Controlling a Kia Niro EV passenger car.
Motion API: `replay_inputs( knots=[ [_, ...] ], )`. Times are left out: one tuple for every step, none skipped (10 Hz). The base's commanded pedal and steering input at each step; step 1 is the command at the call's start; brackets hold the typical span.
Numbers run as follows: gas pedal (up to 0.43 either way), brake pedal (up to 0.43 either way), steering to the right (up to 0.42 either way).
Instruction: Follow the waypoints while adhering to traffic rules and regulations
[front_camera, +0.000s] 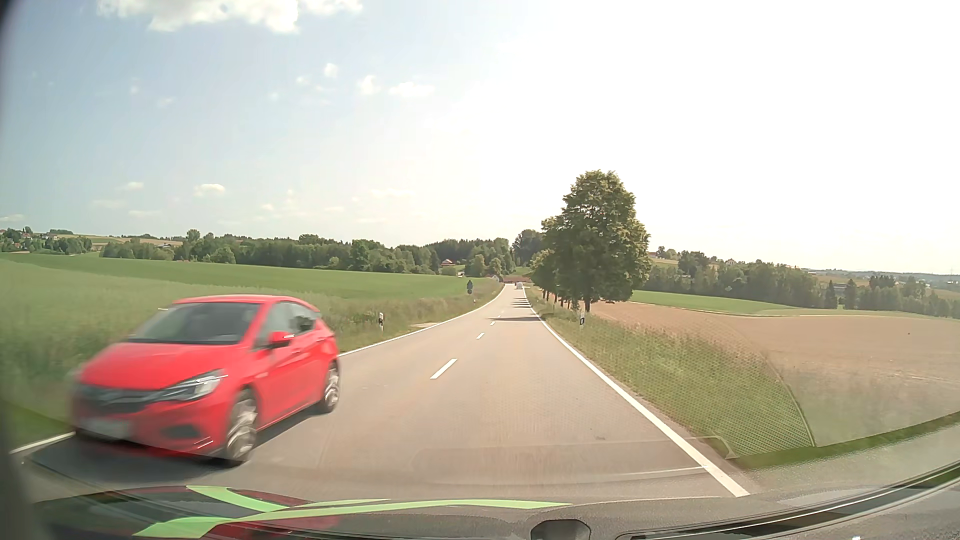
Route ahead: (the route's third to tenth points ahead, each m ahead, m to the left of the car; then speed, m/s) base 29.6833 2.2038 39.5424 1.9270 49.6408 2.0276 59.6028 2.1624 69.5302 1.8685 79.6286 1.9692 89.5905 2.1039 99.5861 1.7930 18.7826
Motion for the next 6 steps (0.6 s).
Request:
replay_inputs(
  knots=[
    [0.13,0.0,0.0],
    [0.138,0.0,0.0],
    [0.138,0.0,-0.001],
    [0.138,0.0,0.0],
    [0.138,0.0,0.0],
    [0.138,0.0,0.0]
  ],
)
